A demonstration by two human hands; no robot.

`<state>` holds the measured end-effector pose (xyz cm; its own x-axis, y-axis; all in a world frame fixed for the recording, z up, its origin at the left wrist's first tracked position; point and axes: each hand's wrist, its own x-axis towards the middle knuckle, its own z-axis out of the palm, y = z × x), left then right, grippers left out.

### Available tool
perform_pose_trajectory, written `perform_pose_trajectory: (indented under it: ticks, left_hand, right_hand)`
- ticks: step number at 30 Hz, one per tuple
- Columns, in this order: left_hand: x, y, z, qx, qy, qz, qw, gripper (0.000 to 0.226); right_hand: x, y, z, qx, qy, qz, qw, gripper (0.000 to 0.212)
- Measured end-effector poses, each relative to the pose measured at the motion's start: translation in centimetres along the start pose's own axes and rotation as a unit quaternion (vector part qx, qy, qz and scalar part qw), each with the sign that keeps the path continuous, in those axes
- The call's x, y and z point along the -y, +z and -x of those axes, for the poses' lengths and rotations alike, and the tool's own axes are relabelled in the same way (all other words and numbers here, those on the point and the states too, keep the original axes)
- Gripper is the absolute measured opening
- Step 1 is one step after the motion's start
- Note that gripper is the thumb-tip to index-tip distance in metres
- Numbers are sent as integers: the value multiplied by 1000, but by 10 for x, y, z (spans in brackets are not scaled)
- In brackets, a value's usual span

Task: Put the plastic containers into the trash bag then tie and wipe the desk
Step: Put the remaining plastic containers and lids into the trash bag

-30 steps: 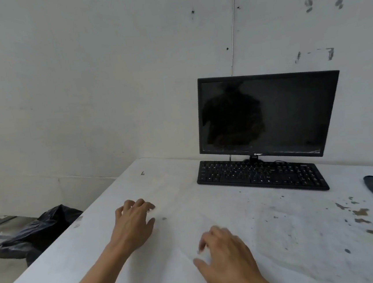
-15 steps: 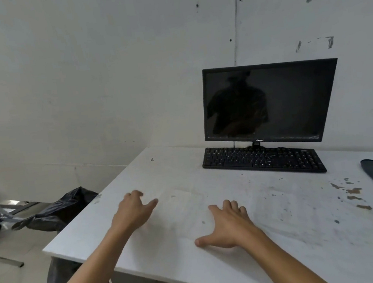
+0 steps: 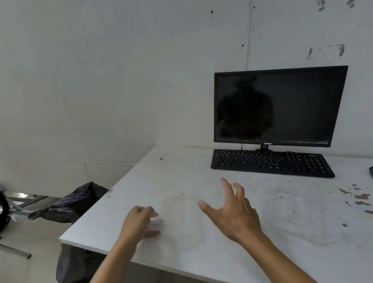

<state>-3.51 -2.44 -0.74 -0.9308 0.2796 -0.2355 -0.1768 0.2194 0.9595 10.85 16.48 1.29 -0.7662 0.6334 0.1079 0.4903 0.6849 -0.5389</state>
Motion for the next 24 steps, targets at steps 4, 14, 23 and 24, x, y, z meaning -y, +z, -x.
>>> perform_pose_trajectory:
  ticks: [4,14,23,24]
  left_hand:
    - [11,20,30,33,-19,71,997,35]
    - [17,30,46,49,10,81,995,41]
    - [11,28,45,76,-2,76,994,37]
    - [10,28,46,80,-5,76,994,36]
  right_hand:
    - [28,6,-10,64,12,-46,997,101]
    - [46,38,-24,124,36,-4,992,109]
    - [37,38,-27,147,-13,-96,984,87]
    - [35,39,-25,140,-20,-98,985,87]
